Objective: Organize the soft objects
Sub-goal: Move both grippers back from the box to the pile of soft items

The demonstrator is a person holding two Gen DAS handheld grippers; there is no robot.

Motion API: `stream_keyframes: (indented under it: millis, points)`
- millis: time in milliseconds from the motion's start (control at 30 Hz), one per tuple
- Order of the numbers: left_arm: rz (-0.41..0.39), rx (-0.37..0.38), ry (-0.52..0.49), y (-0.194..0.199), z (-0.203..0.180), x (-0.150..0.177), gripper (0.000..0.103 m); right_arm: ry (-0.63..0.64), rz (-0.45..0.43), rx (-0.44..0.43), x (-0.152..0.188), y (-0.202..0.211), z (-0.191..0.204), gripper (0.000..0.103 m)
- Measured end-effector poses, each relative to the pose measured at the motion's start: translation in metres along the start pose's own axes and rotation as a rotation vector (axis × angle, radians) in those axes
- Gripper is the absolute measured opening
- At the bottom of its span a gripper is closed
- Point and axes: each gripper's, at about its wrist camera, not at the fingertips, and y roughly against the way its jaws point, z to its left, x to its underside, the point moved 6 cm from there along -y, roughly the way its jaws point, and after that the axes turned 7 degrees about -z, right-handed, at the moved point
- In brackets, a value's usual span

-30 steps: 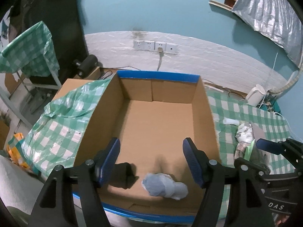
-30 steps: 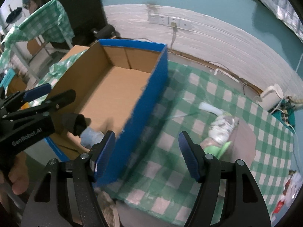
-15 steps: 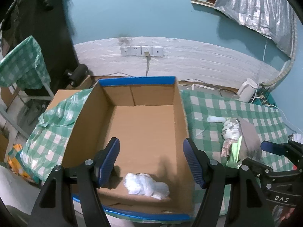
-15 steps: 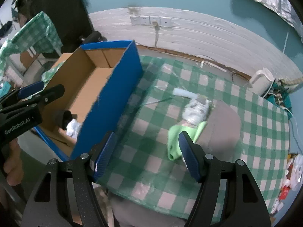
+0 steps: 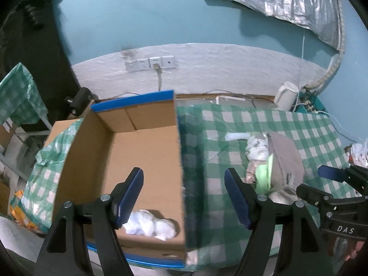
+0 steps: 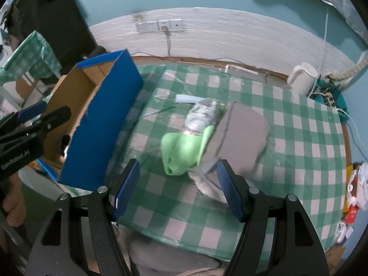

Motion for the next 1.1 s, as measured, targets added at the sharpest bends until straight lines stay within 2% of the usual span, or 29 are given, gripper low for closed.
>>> stream_keyframes:
  millis: [267, 800, 1100]
  points:
    - [0.026, 0.013, -0.049, -0.007, -0.033, 0.007, 0.074, -0.054, 0.009, 0.037, 0.014, 0.003, -0.033, 0.07]
    - [0.136, 0.084, -0.106, -0.036, -0.105, 0.027, 0.074, -0.167, 0.044, 0.119, 0.04, -0.006, -0.103, 0.07]
    - [0.178, 0.096, -0.13, -0.052, -0.129, 0.039, 0.074, -0.205, 0.09, 0.137, 0.057, -0.02, -0.123, 0.07]
